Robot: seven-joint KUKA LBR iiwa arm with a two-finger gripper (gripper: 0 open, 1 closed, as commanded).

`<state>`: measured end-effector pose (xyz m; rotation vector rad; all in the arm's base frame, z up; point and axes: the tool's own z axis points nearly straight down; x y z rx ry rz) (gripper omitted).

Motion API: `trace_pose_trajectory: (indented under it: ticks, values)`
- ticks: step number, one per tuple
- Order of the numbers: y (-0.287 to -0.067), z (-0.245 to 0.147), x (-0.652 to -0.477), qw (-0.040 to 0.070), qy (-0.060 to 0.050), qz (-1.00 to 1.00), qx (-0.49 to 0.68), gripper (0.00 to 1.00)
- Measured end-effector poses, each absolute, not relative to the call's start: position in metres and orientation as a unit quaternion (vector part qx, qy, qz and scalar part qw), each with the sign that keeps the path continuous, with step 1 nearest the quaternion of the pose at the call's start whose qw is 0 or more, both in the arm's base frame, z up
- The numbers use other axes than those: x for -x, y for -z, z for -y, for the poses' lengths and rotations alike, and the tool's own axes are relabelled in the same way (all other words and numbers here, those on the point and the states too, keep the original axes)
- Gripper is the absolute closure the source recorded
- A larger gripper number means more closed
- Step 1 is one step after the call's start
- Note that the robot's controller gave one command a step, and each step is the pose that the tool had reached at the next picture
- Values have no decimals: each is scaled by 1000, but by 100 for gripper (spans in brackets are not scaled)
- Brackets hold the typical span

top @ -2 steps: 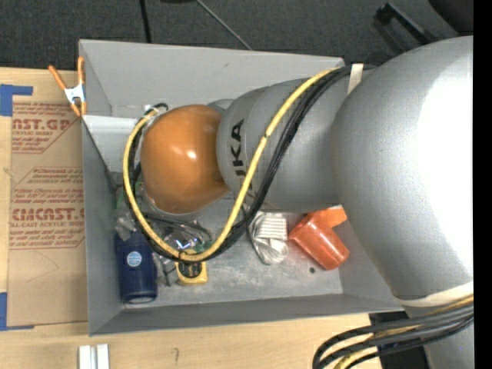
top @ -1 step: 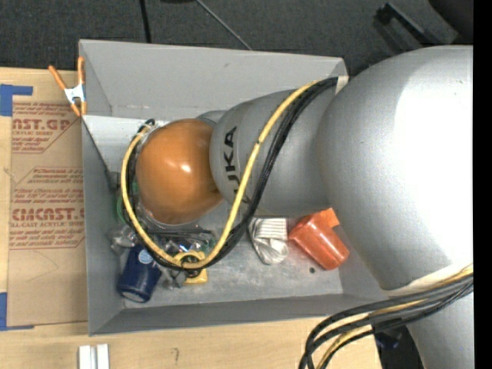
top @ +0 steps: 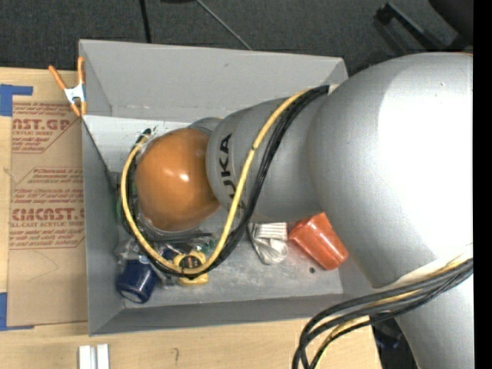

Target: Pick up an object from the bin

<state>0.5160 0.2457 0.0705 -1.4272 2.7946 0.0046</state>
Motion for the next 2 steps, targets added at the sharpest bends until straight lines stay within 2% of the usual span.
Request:
trace_pose_trajectory:
  ticks: [2]
  values:
    - [-74,-245,-515,0,-2,-891,455,100]
